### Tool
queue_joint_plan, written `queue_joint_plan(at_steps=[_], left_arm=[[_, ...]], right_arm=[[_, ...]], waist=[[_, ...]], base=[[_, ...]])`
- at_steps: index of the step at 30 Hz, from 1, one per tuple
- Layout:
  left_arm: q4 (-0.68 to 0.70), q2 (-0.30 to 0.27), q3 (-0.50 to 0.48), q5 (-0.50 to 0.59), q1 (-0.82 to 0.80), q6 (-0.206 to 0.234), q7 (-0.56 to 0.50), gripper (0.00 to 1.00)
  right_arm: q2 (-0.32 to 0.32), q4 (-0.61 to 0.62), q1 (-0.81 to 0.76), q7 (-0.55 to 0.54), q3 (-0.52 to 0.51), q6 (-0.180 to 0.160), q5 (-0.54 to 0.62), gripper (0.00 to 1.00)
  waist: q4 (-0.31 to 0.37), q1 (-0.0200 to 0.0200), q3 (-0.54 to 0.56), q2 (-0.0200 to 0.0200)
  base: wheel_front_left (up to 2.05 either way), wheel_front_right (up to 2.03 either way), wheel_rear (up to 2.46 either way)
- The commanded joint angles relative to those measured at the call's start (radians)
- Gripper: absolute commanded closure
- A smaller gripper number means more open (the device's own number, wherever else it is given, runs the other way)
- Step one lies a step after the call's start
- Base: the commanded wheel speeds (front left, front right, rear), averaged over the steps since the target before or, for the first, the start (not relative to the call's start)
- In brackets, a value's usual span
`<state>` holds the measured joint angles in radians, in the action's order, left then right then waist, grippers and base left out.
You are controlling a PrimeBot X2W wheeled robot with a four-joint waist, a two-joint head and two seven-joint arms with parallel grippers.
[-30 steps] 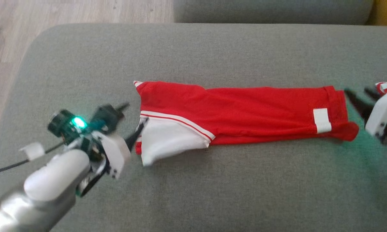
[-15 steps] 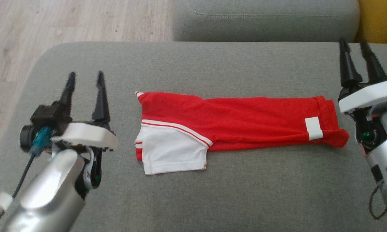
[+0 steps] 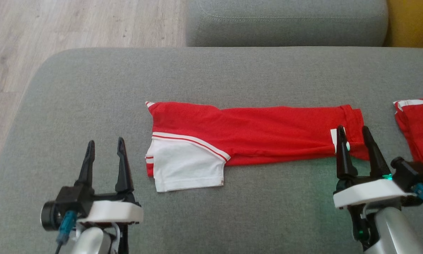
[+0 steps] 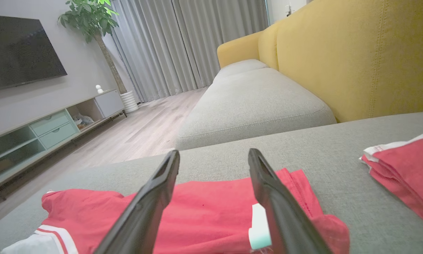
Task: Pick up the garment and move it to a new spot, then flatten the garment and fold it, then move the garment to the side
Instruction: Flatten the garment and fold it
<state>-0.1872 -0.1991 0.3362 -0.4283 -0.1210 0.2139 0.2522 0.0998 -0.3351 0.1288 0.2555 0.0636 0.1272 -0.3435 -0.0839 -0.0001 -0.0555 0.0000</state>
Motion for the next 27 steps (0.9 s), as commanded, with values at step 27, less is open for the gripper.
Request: queue_joint_plan(at_steps=[27], left_arm=[[-0.049, 0.136, -0.201, 0.211, -0.105, -0.194, 0.009, 0.0]], right_arm=[[-0.048, -0.446, 0.308, -0.085, -0.429, 0.003, 0.375, 0.0]], waist=[[-0.04, 0.0001, -0.15, 0.0]], base=[[0.0, 0.0, 0.0]])
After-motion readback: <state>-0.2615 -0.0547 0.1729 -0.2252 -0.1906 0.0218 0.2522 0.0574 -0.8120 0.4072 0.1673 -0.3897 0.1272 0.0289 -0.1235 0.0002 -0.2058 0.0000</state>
